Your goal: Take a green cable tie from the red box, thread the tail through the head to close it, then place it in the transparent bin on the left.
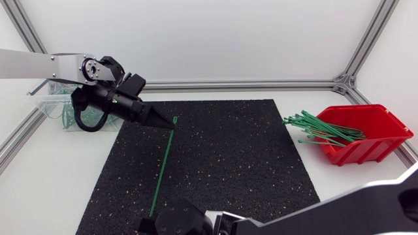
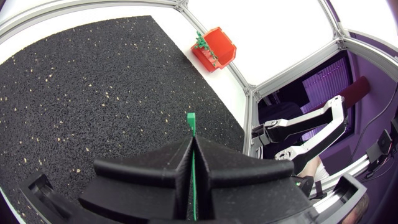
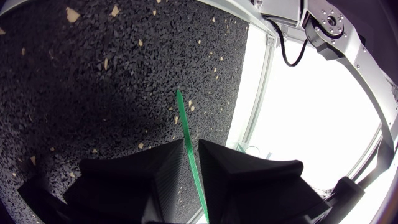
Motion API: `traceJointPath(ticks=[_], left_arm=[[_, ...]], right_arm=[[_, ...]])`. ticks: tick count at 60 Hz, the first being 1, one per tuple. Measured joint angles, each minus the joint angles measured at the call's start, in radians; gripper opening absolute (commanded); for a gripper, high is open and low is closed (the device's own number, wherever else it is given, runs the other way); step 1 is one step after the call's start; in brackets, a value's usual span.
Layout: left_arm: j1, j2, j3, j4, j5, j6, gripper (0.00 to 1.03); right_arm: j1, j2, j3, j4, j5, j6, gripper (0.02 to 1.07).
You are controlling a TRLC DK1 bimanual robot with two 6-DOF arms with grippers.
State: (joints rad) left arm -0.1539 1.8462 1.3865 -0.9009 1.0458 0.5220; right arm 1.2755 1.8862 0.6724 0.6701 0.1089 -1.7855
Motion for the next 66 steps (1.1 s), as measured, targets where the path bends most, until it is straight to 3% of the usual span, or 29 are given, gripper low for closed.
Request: traceJointPath(ticks=[27, 32, 50, 66], left_arm=[[0.0, 0.001, 0.0, -0.001, 0.0, 0.011, 0.03], [0.0, 0.001, 0.0, -0.008, 0.0, 0.017, 0.03], [0.0, 0.003, 0.002, -0.064, 0.0, 0.083, 0.03], [0.003, 0.002, 0.002, -0.072, 0.0, 0.092, 0.03]], right_arm=[[-0.001, 0.003, 0.0, 0.016, -0.012, -0.004, 0.16], [-0.002, 0.007, 0.0, 0.029, -0.019, -0.004, 0.08], [-0.031, 0.011, 0.006, 0.034, -0.061, 0.007, 0.08], [-0.14, -0.01, 0.087, -0.152, -0.089, 0.13, 0.08]])
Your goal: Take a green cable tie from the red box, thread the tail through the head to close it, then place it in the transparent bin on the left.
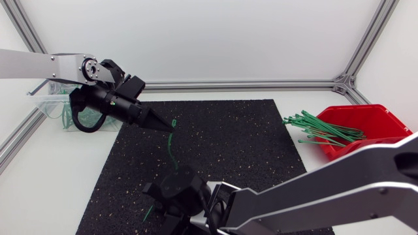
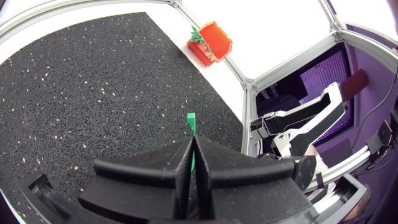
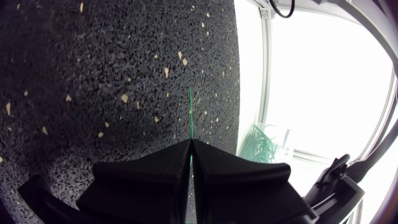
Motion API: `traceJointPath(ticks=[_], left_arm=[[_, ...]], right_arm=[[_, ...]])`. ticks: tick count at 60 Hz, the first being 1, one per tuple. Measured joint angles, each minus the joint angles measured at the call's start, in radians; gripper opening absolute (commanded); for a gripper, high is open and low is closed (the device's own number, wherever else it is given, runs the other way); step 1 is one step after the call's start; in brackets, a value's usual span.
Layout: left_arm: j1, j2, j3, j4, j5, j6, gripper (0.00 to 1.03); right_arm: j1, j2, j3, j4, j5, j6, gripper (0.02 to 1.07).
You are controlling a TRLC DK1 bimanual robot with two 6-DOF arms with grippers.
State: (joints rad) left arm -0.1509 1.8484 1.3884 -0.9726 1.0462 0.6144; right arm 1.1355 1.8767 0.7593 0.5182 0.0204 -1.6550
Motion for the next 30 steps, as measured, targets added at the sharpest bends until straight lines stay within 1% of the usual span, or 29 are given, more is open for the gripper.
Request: traceJointPath(ticks=[7, 16, 22, 26, 30], left_arm=[[-0.001, 0.0, 0.0, -0.002, 0.0, 0.0, 0.03], [-0.008, -0.008, 0.0, -0.003, 0.006, -0.004, 0.03], [-0.014, -0.013, 0.0, 0.003, 0.031, -0.005, 0.03], [-0.018, -0.018, -0.001, 0.029, 0.045, -0.013, 0.03], [-0.023, -0.034, -0.013, 0.091, 0.054, -0.037, 0.03]], right_arm=[[-0.04, -0.044, 0.046, -0.15, -0.031, 0.1, 0.08], [-0.092, -0.129, 0.143, -0.417, -0.106, 0.272, 0.08], [-0.118, -0.181, 0.214, -0.598, -0.178, 0.388, 0.08], [-0.136, -0.206, 0.251, -0.697, -0.237, 0.462, 0.08], [-0.159, -0.227, 0.29, -0.806, -0.299, 0.532, 0.07]])
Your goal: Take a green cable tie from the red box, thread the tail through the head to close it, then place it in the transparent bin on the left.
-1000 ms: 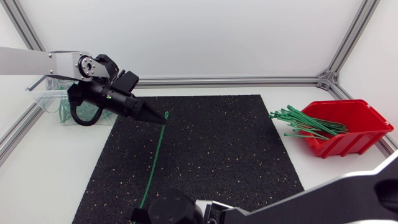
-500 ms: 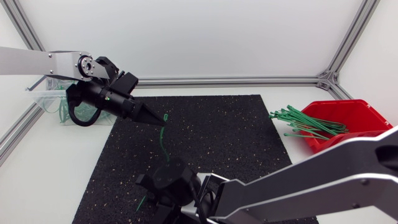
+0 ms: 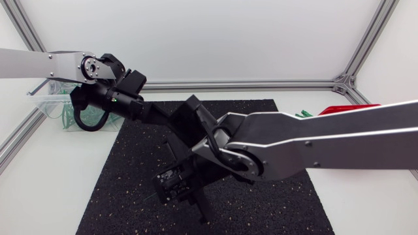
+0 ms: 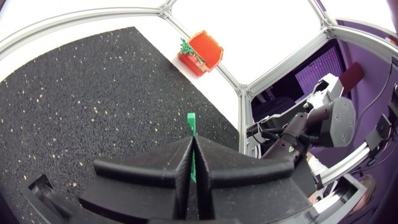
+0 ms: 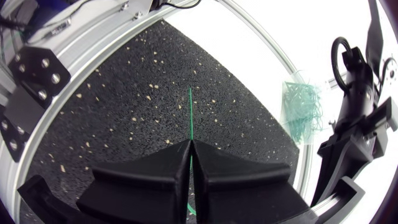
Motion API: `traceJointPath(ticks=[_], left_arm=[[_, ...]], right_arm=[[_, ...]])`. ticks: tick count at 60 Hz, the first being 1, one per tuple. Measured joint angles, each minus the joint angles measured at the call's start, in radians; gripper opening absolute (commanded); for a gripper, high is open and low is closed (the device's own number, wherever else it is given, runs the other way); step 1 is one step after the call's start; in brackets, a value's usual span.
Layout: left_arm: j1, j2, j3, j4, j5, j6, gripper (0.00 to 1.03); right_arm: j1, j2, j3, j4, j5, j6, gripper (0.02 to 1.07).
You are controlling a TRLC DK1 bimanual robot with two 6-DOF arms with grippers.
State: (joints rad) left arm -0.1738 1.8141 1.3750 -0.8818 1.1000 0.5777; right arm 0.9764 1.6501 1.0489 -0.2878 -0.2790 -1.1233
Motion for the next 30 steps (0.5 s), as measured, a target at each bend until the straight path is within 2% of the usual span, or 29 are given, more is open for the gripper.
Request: traceJointPath(ticks=[11, 20, 26, 30], left_arm=[[-0.032, -0.108, -0.127, 0.257, 0.003, -0.143, 0.03], [-0.052, -0.154, -0.206, 0.364, 0.002, -0.242, 0.03], [-0.052, -0.221, -0.272, 0.434, -0.01, -0.322, 0.03], [-0.052, -0.281, -0.303, 0.471, -0.023, -0.37, 0.03]], right_arm=[[-0.089, -0.051, 0.092, -0.233, -0.161, 0.19, 0.07], [-0.142, -0.08, 0.139, -0.348, -0.235, 0.379, 0.07], [-0.182, -0.079, 0.226, -0.532, -0.311, 0.468, 0.07], [-0.198, -0.079, 0.259, -0.557, -0.328, 0.512, 0.07]])
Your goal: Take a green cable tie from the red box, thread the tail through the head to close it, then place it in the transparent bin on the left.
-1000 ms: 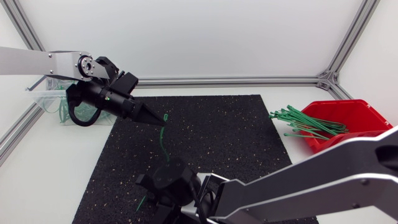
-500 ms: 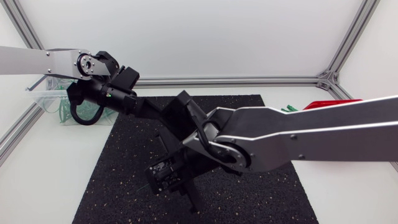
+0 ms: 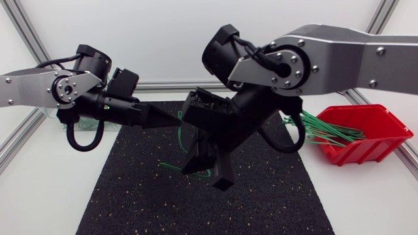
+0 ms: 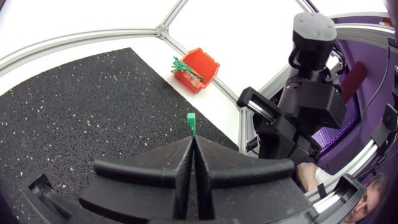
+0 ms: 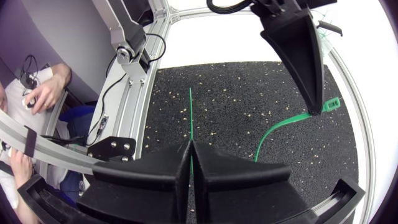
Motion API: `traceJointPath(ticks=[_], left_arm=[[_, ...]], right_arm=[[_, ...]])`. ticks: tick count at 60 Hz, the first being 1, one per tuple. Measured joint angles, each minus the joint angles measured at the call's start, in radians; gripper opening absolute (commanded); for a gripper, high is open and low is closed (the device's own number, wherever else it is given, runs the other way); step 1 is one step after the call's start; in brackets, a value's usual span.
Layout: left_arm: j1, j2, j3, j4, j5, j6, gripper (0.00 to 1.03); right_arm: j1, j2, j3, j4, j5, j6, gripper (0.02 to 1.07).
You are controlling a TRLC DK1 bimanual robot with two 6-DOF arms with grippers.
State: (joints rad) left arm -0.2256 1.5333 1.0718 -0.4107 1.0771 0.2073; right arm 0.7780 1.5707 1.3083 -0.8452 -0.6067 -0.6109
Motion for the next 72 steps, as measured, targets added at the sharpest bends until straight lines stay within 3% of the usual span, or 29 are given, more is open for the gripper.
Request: traceJointPath(ticks=[12, 24, 59, 72], left_arm=[[-0.002, -0.169, -0.095, 0.083, -0.058, -0.104, 0.03], [-0.037, -0.362, -0.25, 0.189, -0.153, -0.209, 0.03], [-0.092, -0.834, -0.47, 0.266, -0.357, -0.388, 0.03], [-0.106, -0.894, -0.484, 0.274, -0.401, -0.434, 0.03]], right_arm=[[-0.017, -0.001, 0.05, -0.137, -0.126, 0.032, 0.07], [-0.028, -0.069, 0.089, -0.183, -0.157, 0.098, 0.07], [0.039, -0.101, 0.151, -0.263, -0.319, 0.442, 0.07], [0.037, -0.098, 0.183, -0.305, -0.447, 0.613, 0.07]])
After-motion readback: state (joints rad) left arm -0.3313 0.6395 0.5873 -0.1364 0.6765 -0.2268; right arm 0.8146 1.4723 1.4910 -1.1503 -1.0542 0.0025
